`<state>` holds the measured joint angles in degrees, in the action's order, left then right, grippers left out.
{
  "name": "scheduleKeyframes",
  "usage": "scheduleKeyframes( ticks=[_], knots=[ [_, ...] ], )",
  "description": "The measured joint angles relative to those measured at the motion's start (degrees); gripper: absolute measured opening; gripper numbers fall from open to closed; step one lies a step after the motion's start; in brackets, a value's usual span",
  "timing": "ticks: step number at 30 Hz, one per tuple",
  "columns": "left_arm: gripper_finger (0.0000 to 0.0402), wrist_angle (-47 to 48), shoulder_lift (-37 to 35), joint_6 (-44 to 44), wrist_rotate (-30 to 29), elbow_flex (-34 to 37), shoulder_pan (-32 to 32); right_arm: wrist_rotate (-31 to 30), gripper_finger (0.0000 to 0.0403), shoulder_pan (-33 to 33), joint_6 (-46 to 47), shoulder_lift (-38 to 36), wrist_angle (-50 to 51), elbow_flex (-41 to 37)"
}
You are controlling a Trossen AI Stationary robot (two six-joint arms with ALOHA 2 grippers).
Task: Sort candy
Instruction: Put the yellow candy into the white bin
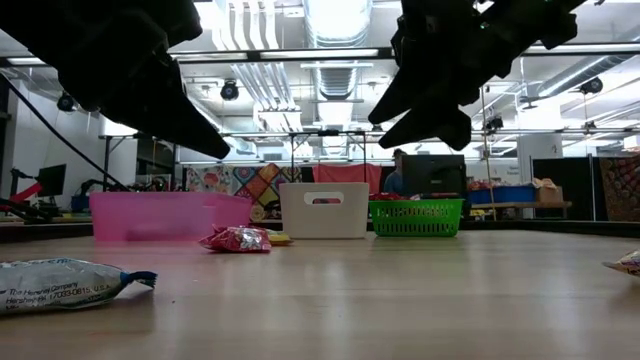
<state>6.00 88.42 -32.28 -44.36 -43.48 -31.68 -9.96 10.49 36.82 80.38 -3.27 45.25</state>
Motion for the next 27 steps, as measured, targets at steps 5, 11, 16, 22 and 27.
scheduleKeyframes(
  ticks=[5, 11, 16, 22, 27],
  knots=[
    [0.0204, 0.1, 0.0, 0.2, 0.0, 0.1, 0.0, 6.1, 0.0187, 0.0, 3.4, 0.0, 0.1, 0.0],
    [0.0204, 0.1, 0.0, 0.2, 0.0, 0.1, 0.0, 10.2, 0.0187, 0.1, 8.4, 0.0, 5.0, 0.1],
    [0.0204, 0.1, 0.0, 0.2, 0.0, 0.1, 0.0, 12.3, 0.0187, 0.3, 10.7, 0.1, 15.8, 3.0],
    [0.0204, 0.5, 0.0, 0.4, 0.0, 0.1, 0.0, 15.9, 0.0187, 3.5, 12.9, 2.9, 39.6, 12.4],
    [0.0204, 0.5, 0.0, 1.5, 0.0, 0.1, 0.0, 18.8, 0.0187, 7.3, 9.5, 8.6, 60.1, 20.9]
  ],
)
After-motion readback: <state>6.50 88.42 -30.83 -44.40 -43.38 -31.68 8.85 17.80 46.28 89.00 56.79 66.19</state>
